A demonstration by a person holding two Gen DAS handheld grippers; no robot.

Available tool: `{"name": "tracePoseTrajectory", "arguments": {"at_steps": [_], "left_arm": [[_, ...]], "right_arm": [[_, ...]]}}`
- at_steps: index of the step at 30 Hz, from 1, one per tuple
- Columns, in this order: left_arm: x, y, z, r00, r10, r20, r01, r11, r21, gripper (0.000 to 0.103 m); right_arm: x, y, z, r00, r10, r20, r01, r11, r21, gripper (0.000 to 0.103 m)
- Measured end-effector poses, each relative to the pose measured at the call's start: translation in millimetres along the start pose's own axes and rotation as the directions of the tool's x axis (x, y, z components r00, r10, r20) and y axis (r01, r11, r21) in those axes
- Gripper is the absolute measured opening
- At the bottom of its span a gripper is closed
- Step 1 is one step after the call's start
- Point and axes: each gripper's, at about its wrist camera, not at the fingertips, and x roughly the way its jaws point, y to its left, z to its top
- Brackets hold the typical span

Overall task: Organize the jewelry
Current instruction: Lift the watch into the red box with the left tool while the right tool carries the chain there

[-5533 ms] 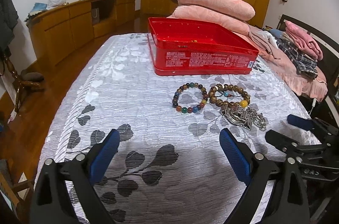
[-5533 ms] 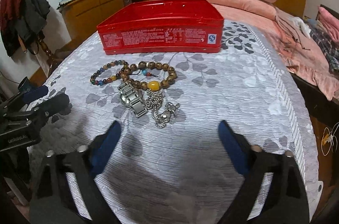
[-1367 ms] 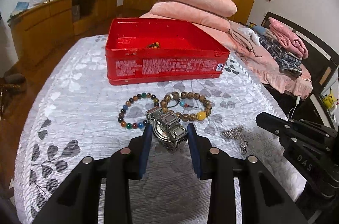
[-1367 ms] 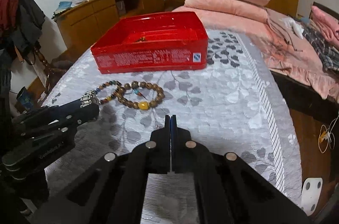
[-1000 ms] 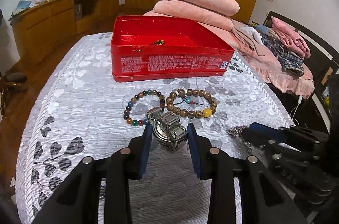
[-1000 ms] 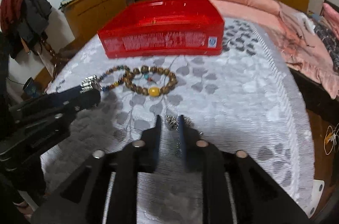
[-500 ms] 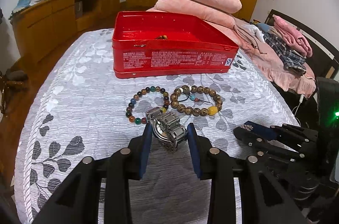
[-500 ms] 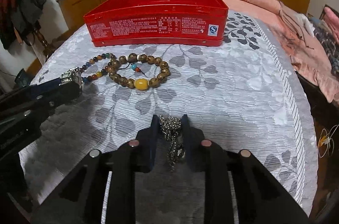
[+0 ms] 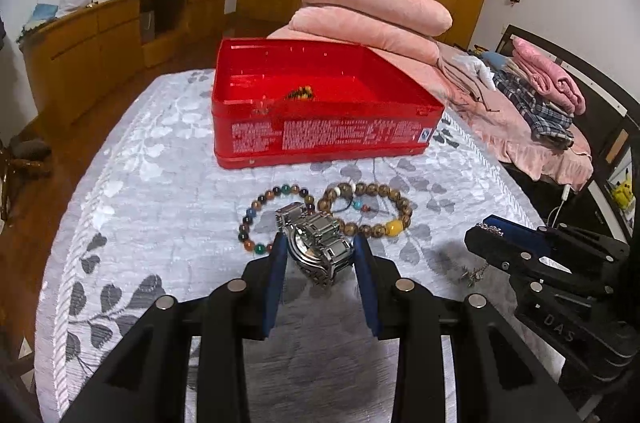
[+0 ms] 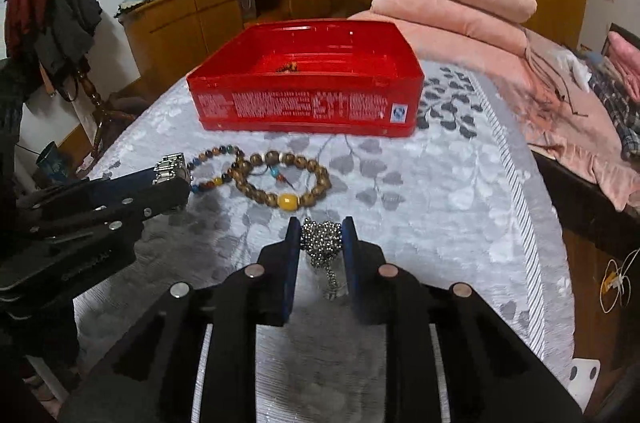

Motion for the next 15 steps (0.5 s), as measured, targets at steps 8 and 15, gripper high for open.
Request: {"name": "tracePoseTrajectory", "arguments": {"at_steps": [8, 15], "left_arm": [[-2.4, 3.7, 18.7, 0.999, 0.016, 0.035, -0.015, 1.000, -0.003, 0.034], [-5.5, 4.8, 40.7, 0.996, 0.031, 0.079, -0.031, 1.000, 0.001, 0.034]], "right_arm": [[-7.4, 1.3, 21.1, 0.999, 0.004, 0.041, -0.004, 1.000, -0.009, 0.019], [-13.8, -1.5, 42.7, 0.996, 0.017, 0.089, -0.017, 1.000, -0.003, 0.019]]}}
